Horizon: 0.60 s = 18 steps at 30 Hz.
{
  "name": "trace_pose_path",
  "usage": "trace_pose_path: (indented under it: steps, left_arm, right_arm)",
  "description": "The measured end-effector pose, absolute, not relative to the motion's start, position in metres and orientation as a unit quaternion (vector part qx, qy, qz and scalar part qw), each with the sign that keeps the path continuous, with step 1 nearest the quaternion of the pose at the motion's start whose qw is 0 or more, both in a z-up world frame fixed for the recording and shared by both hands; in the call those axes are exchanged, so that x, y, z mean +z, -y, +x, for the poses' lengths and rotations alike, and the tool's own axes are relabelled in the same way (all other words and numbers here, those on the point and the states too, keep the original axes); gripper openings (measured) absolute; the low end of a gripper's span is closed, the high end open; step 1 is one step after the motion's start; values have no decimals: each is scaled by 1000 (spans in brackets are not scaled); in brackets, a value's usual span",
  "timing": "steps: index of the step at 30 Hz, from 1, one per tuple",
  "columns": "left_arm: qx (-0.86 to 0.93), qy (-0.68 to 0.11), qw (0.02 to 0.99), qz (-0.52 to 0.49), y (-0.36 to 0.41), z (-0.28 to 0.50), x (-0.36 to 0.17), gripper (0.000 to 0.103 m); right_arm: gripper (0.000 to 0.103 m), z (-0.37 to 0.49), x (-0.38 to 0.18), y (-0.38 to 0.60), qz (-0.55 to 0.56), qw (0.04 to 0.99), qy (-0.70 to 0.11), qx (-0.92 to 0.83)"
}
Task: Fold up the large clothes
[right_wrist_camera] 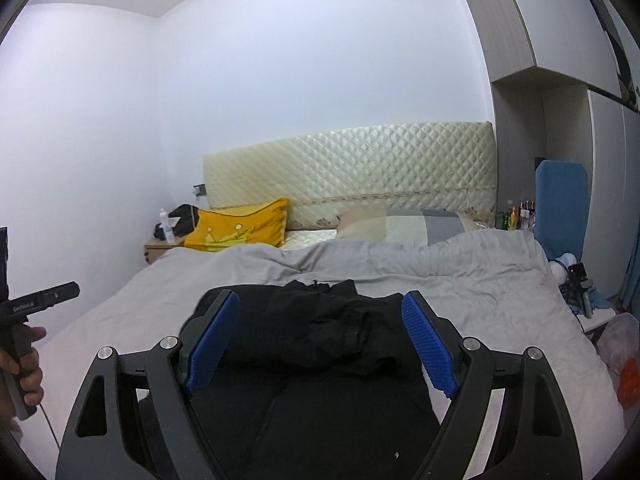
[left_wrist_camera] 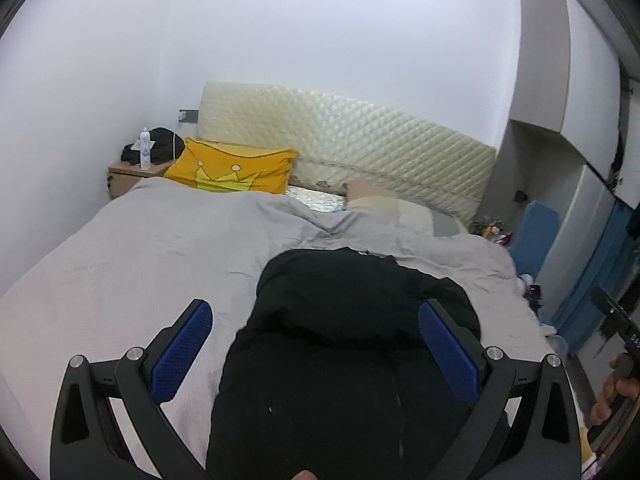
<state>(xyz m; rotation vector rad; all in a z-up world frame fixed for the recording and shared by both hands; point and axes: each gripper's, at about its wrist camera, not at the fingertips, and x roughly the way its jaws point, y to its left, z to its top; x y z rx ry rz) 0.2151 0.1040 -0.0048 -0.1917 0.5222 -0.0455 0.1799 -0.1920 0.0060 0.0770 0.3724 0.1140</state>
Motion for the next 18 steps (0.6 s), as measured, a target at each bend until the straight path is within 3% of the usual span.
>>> trace_pose_path:
  steps: [11, 18]
  left_arm:
    - [-33, -279, 958, -62, -118, 137, -40, 103]
    - [-19, -315, 949, -15, -121, 144, -84, 103]
  right_arm:
    - [83, 125, -46, 177, 45, 965, -249, 68]
    - [83, 119, -101, 204, 71, 941, -327, 56]
